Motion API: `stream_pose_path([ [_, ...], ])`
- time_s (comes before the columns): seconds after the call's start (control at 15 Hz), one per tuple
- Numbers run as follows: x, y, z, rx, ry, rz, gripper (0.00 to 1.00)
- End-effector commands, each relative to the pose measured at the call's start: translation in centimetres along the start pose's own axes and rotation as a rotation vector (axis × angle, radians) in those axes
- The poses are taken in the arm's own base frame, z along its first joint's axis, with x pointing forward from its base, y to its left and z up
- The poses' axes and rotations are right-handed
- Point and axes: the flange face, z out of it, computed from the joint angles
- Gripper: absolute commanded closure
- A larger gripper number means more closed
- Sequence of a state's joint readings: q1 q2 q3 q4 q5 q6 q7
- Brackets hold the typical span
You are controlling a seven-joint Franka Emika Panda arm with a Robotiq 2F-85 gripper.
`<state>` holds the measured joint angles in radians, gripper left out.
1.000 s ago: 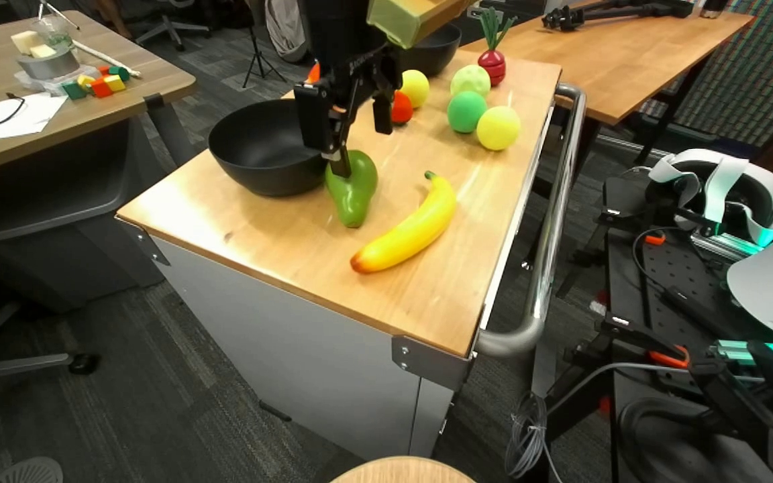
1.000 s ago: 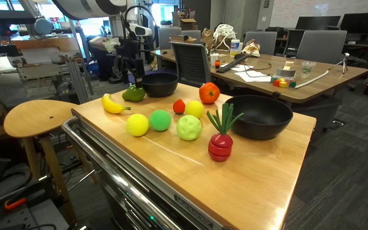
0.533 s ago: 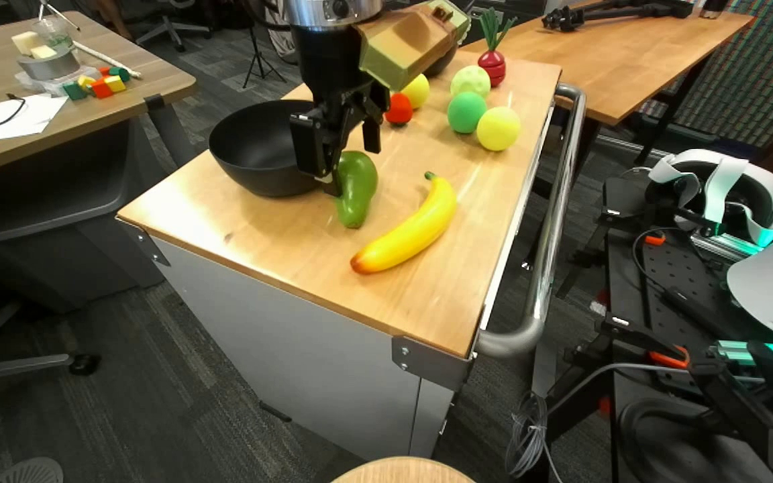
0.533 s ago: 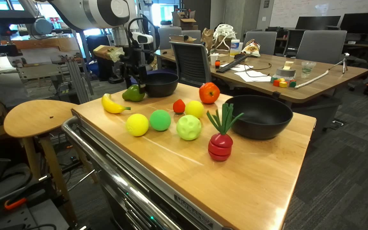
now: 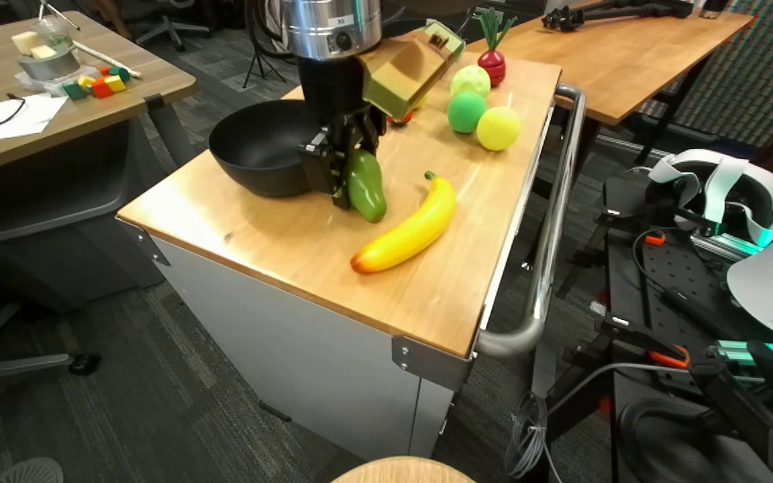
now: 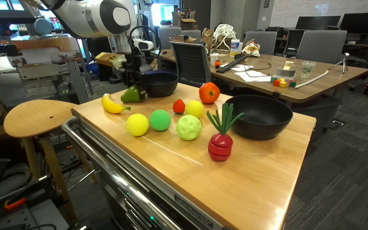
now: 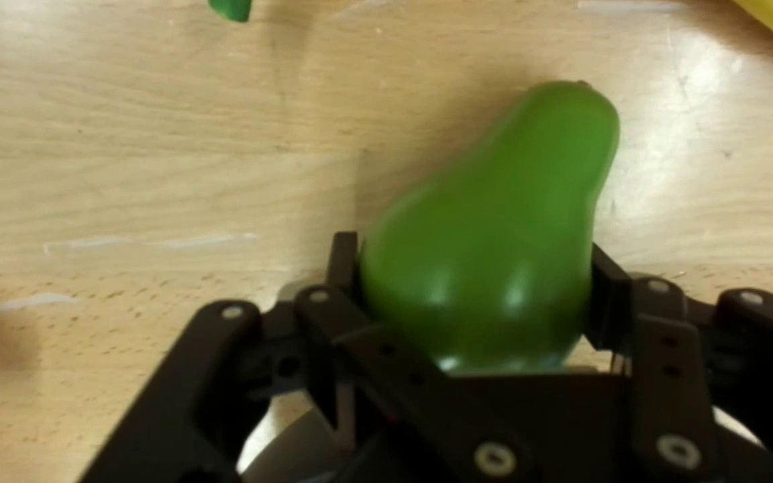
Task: Place the fruits and vegetables in the two black bowls
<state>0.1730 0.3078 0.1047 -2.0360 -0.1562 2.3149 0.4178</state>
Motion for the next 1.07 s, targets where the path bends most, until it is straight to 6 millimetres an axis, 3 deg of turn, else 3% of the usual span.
stream_pose_path([
  [0.0, -0.8, -0.2, -2.9, 0.036, -0.008, 0.002, 0.54],
  [0.07, -1.3, -0.3, -4.2, 0.047, -0.013, -0.003, 0.54],
  [0.13, -2.2, -0.2, -7.4, 0.075, -0.010, -0.021, 0.54],
  [0.33, -2.7, 0.1, -13.1, 0.182, 0.052, -0.014, 0.54],
  [0.47, -2.2, 1.3, -18.6, 0.228, 0.179, 0.025, 0.54],
  [0.6, -0.5, 2.9, -21.8, 0.212, 0.265, 0.052, 0.54],
  [0.8, 2.9, 4.9, -21.4, 0.169, 0.329, 0.089, 0.54],
  [1.0, 5.8, 6.2, -18.0, 0.116, 0.322, 0.130, 0.54],
])
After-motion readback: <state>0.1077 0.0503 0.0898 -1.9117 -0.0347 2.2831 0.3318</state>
